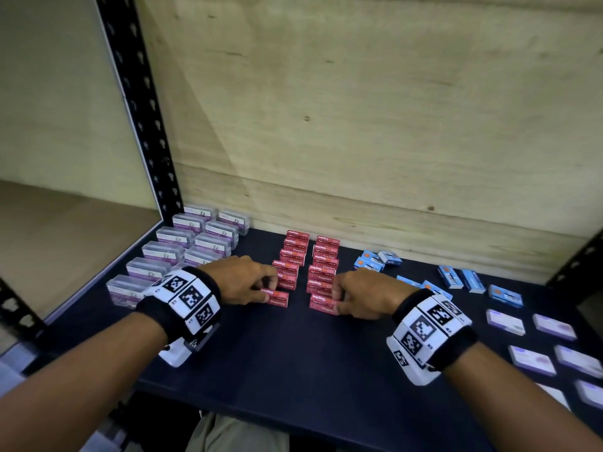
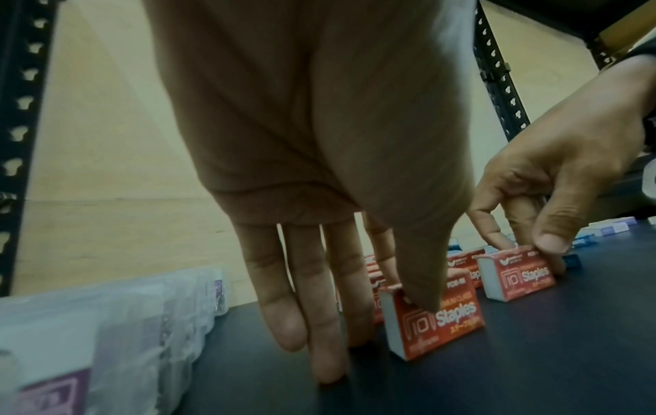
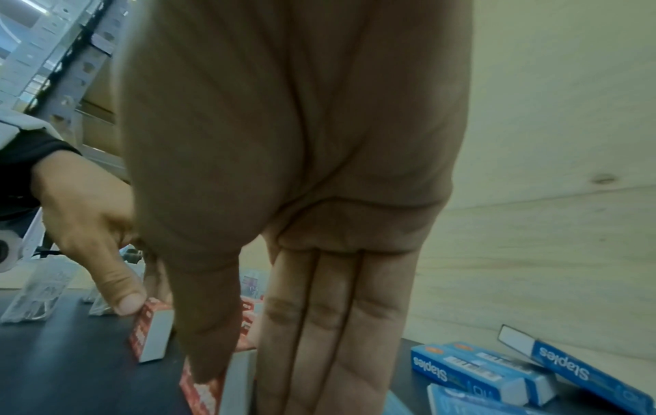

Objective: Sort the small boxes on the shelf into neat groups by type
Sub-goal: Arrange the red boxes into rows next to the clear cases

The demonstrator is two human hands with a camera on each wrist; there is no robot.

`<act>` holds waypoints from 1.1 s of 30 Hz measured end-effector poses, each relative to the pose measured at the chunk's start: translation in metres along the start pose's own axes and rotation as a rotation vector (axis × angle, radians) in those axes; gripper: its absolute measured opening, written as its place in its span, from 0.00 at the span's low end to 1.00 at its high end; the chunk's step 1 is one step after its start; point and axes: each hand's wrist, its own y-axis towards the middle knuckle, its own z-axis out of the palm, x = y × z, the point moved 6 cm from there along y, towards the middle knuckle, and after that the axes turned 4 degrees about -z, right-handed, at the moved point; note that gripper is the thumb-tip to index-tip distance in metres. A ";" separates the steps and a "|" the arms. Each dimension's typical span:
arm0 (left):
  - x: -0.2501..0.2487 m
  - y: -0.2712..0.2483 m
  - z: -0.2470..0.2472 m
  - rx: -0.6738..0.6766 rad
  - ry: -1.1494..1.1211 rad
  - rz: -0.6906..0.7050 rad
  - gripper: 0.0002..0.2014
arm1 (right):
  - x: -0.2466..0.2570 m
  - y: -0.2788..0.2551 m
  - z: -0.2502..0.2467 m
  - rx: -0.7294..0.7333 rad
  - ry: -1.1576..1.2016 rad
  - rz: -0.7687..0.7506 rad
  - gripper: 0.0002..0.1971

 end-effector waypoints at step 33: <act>-0.012 0.011 -0.006 -0.040 0.102 -0.029 0.09 | 0.003 0.005 -0.003 -0.012 0.074 -0.008 0.09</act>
